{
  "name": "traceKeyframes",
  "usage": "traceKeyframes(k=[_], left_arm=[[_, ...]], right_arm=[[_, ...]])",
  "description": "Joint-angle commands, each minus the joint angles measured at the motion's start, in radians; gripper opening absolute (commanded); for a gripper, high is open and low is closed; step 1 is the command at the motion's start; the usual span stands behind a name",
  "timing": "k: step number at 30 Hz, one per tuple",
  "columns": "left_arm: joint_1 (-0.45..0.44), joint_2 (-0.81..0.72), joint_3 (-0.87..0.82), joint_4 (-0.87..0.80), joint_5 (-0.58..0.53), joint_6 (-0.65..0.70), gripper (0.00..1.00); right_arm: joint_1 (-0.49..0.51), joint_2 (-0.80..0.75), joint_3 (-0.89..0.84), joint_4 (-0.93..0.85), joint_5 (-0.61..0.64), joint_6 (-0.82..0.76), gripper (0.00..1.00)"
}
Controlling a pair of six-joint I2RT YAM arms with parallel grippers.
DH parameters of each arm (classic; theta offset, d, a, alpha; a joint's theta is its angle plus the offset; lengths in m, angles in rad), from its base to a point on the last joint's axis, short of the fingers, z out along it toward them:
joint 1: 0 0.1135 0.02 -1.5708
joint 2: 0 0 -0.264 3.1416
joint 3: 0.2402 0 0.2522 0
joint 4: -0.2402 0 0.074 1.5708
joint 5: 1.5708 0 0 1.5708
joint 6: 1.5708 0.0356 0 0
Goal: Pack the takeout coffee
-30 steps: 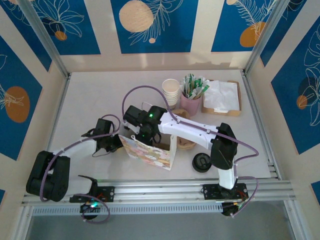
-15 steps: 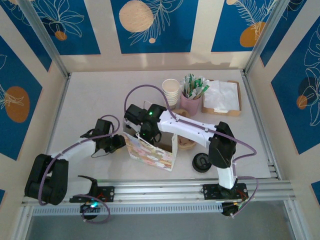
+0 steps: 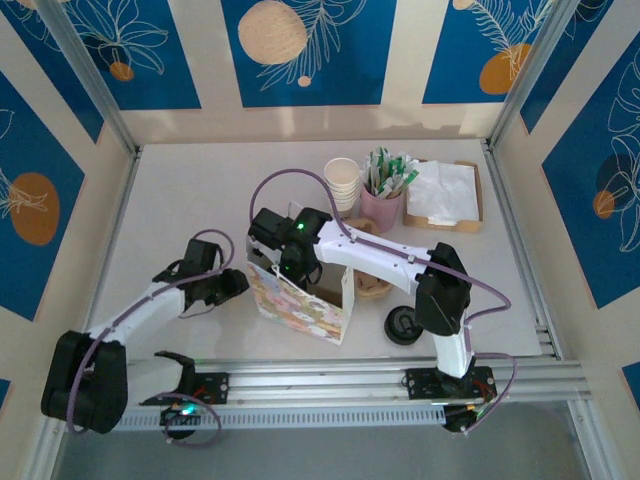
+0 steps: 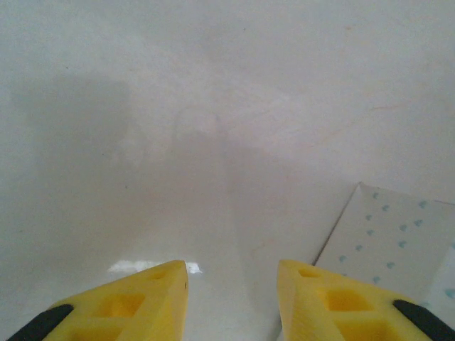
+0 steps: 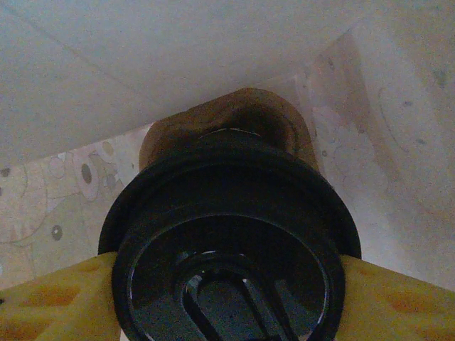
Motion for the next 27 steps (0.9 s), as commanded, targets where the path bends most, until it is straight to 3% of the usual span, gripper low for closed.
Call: traceKeyframes(k=[1, 10, 17, 22, 27], left_arm=[[0.004, -0.075, 0.018, -0.091, -0.026, 0.004, 0.38], [0.004, -0.307, -0.029, -0.262, 0.007, -0.005, 0.35], [-0.017, -0.483, -0.116, -0.275, 0.172, -0.090, 0.33], [-0.111, -0.523, -0.178, -0.195, 0.171, -0.178, 0.33], [-0.270, -0.436, -0.197, -0.048, 0.107, -0.261, 0.35]], right_arm=[[0.001, 0.044, -0.037, -0.082, -0.041, 0.040, 0.51], [0.007, 0.048, -0.044, -0.089, -0.024, 0.065, 0.51], [0.010, 0.034, 0.005, -0.077, 0.035, 0.101, 0.51], [0.006, 0.031, 0.056, -0.084, 0.091, 0.137, 0.51], [0.008, 0.021, 0.083, -0.077, 0.117, 0.183, 0.51]])
